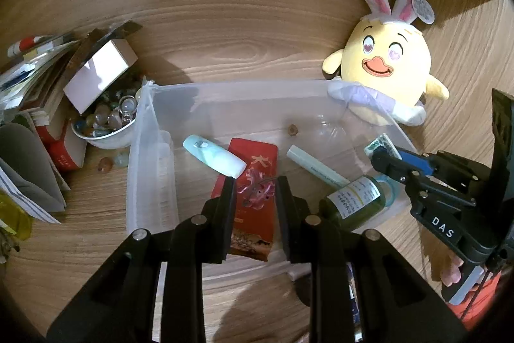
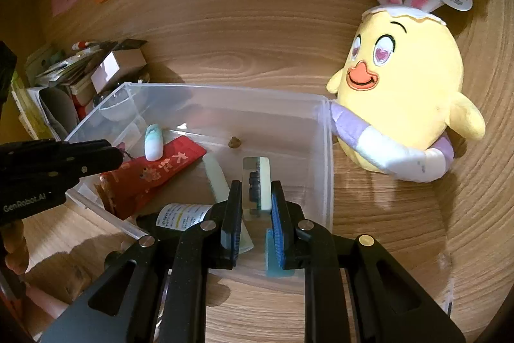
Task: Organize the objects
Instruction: 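Carry the pink charm and beige block into the clear box and release both, then withdraw both open tools from the box toward the remaining items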
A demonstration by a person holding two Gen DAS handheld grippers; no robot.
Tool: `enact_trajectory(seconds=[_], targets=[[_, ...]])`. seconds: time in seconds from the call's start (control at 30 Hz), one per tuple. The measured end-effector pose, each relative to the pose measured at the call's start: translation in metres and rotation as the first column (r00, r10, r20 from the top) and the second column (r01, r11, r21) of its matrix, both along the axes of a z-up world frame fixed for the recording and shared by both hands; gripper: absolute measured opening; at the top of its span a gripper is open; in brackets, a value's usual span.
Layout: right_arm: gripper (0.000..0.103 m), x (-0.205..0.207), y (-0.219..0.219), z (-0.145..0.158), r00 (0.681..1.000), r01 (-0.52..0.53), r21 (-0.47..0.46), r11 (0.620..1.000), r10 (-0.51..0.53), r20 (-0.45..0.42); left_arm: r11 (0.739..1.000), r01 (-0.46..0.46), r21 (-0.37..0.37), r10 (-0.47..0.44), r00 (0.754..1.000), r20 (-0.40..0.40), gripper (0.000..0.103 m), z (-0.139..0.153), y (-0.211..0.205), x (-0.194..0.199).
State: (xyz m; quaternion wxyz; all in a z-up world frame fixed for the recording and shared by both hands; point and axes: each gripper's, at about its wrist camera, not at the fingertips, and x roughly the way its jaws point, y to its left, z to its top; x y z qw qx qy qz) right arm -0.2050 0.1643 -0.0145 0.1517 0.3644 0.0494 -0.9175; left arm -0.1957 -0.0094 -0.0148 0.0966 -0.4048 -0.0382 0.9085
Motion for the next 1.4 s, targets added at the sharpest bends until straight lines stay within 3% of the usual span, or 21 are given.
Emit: enact_trajectory(seconds=[0.2,0.37,0.43,0.77,1.1,1.4], targets=[[0.015,0.002,-0.001,0.003,1.000,-0.006,0.001,1.000,0.006,-0.005,1.000,0.007,-0.008,-0.007,1.000,0.007,0.024,0.001,0.001,0.002],[0.029,0.006,-0.001,0.007,1.000,-0.005,0.002,1.000,0.005,-0.017,1.000,0.004,-0.006,-0.004,1.000,-0.012,0.030,0.009,0.000,0.008],[0.034,0.010,-0.001,0.011,1.000,-0.004,0.007,1.000,0.004,-0.031,1.000,0.001,-0.006,-0.001,1.000,-0.026,0.043,0.014,0.000,0.013],[0.064,0.043,-0.004,0.033,0.995,-0.012,0.001,1.000,0.012,-0.101,0.999,-0.022,-0.026,0.019,0.995,-0.101,0.076,0.037,-0.004,0.046],[0.064,0.088,-0.005,0.048,0.990,-0.035,-0.018,0.999,0.033,-0.140,0.999,-0.020,-0.046,0.014,0.991,-0.132,0.086,0.043,-0.012,0.089],[0.064,0.124,-0.011,0.032,0.993,-0.073,-0.038,0.997,0.069,-0.093,0.996,-0.018,-0.086,0.008,0.993,-0.116,0.088,0.029,-0.017,0.134]])
